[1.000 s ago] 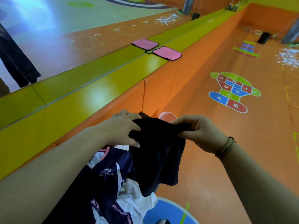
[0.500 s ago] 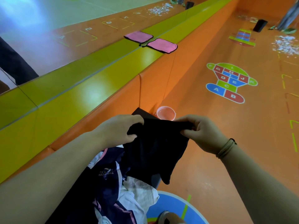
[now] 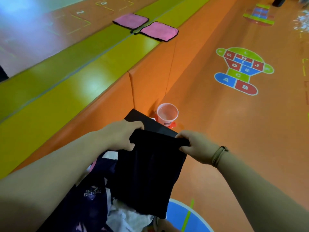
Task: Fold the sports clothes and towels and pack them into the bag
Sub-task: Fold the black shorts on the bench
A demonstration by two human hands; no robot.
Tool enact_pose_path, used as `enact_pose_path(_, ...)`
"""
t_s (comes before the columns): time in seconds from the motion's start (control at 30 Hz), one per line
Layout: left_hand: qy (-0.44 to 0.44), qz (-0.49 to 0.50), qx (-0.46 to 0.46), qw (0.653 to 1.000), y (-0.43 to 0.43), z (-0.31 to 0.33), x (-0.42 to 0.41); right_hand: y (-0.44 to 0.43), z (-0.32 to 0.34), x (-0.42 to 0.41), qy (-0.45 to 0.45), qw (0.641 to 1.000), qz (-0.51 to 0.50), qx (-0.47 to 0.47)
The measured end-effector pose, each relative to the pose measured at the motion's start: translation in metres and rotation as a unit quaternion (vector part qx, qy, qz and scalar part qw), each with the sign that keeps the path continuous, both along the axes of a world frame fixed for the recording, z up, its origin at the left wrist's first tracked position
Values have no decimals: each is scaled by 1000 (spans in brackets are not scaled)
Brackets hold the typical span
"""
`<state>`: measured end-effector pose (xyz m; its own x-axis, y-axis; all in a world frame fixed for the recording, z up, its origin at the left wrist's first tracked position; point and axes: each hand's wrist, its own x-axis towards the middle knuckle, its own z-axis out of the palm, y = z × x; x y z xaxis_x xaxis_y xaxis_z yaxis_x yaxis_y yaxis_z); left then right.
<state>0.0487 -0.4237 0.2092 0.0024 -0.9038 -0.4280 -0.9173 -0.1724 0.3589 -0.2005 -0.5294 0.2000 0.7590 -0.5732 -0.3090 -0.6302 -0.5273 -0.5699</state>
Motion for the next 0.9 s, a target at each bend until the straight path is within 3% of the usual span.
enact_pose_path(0.27, -18, 13, -182, 983, -121, -9, 3, -98, 1, 5, -88, 982, -66, -152)
enact_pose_path(0.4, -18, -12, -301, 953, -144, -17, 12, -114, -3, 0, -145, 953, -62, -258)
enact_pose_path(0.5, -10, -74, -347, 935, -138, -37, 16, -107, -23, -4, -138, 949, -26, -284)
enact_pose_path(0.63, -35, -142, -317, 937, -109, -97, 21, -80, -81, -6, -108, 966, 24, -234)
enact_pose_path(0.9, 52, -100, -112, 987, -14, -228, 15, 5, -210, -1, 7, 998, 43, -41)
